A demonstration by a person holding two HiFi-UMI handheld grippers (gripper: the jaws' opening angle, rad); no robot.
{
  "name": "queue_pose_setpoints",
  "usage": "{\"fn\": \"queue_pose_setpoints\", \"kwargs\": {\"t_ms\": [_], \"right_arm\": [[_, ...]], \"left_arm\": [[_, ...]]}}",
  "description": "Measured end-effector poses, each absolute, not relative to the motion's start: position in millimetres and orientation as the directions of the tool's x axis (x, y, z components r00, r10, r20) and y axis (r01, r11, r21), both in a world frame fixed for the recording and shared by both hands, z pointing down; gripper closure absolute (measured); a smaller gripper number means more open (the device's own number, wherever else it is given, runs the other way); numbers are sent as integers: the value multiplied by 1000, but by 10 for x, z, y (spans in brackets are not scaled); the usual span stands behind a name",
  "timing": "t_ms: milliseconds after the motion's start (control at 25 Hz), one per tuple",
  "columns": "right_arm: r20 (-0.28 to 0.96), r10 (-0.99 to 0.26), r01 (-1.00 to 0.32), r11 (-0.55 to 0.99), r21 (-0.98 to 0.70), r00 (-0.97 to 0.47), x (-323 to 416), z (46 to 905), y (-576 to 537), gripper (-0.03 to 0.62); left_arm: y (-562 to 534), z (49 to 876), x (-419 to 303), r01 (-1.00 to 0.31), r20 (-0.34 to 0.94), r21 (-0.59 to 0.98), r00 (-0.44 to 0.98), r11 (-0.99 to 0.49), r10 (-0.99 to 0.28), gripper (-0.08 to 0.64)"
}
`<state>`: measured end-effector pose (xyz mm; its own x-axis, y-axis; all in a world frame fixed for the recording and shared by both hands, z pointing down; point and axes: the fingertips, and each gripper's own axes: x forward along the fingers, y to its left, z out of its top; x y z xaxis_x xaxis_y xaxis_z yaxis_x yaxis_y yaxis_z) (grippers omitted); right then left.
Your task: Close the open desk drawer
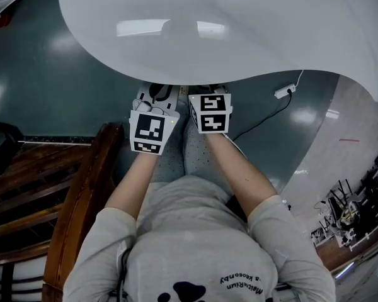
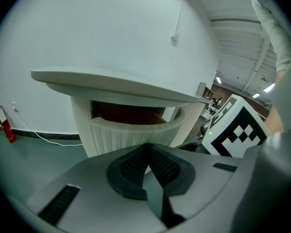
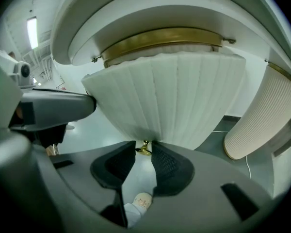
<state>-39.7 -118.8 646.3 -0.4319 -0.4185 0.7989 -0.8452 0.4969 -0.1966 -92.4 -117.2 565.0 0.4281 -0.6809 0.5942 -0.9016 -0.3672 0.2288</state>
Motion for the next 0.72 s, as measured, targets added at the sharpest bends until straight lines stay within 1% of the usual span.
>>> {"fn": "queue_pose_setpoints", "kwargs": {"t_ms": [320, 720], "right_arm": [[779, -444, -840, 508, -188, -443, -440, 6403, -1383, 479], [749, -486, -841, 513, -173, -450, -498, 6373, -1595, 479]], "left_arm": [[-1367, 5599, -967, -909, 573, 207, 413, -362, -708, 549], [-1580, 5581, -1027, -915, 516, 186, 401, -358, -757, 551]]}}
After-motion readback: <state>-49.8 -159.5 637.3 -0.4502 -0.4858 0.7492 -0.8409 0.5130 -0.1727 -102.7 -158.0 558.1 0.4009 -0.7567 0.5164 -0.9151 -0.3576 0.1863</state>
